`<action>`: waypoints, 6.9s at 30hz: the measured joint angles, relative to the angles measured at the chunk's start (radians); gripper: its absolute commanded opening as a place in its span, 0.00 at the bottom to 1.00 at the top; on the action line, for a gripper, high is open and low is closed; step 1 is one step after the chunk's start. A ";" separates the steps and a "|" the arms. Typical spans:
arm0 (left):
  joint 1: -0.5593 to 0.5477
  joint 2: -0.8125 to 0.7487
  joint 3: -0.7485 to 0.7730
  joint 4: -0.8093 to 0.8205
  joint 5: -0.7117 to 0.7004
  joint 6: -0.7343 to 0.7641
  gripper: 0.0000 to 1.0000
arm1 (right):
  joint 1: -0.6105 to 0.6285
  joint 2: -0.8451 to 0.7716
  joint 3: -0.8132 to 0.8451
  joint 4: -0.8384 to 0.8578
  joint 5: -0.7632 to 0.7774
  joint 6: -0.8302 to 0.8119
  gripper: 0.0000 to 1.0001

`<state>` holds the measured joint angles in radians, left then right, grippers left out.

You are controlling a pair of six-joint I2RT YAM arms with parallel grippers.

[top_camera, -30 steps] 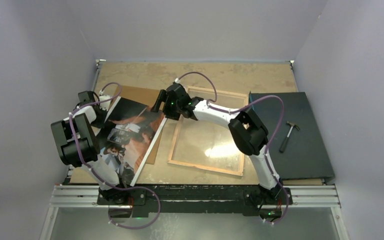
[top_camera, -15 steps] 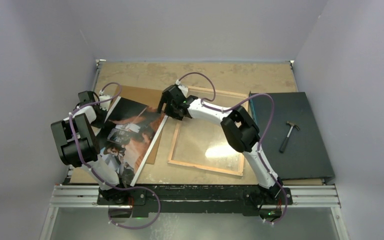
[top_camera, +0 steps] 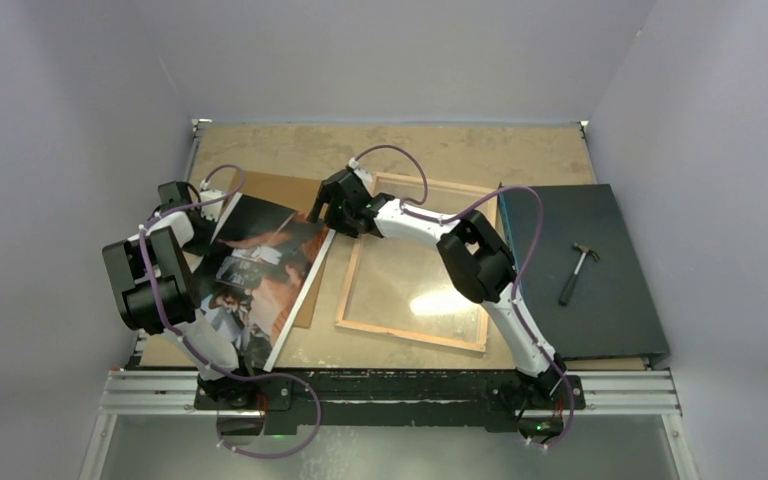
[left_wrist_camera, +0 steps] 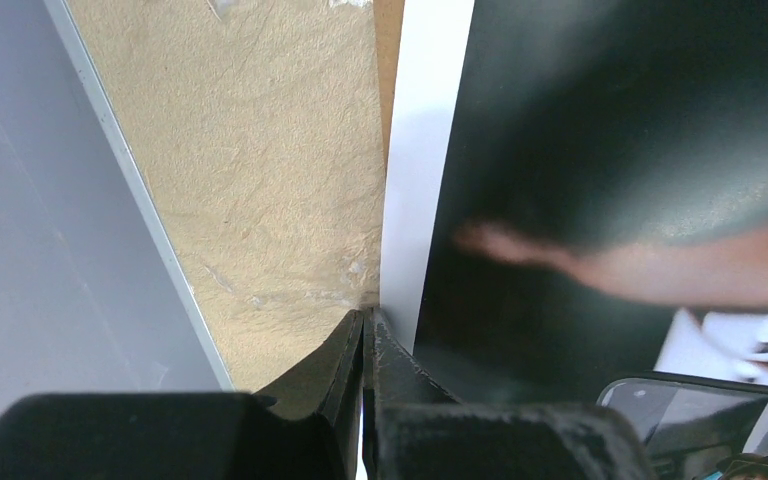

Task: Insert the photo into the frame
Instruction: Pick up the photo at the center of the board, then turn over the photo from the photo frame.

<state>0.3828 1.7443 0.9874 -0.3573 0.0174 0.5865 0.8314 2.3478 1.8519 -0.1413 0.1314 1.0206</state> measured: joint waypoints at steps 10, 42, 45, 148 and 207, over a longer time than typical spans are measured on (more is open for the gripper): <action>-0.006 -0.002 0.000 0.000 0.001 0.000 0.00 | -0.009 -0.092 -0.219 0.217 -0.101 0.051 0.80; -0.006 -0.002 0.001 0.000 0.001 0.000 0.00 | 0.014 -0.113 -0.204 0.240 -0.085 -0.002 0.56; -0.006 -0.002 0.002 0.000 0.000 0.000 0.00 | 0.014 -0.113 -0.205 0.258 -0.100 -0.005 0.54; -0.758 -0.301 0.649 -0.653 0.103 -0.235 0.00 | -0.341 -0.810 -0.530 0.213 -0.385 -0.351 0.99; -0.758 -0.475 0.405 -0.702 0.169 -0.118 0.00 | -0.132 -0.581 -0.438 0.180 -0.733 -1.701 0.22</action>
<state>-0.3748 1.2690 1.3922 -1.0595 0.1867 0.4683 0.6998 1.7664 1.4136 0.0383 -0.6018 -0.6800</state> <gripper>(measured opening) 0.003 0.234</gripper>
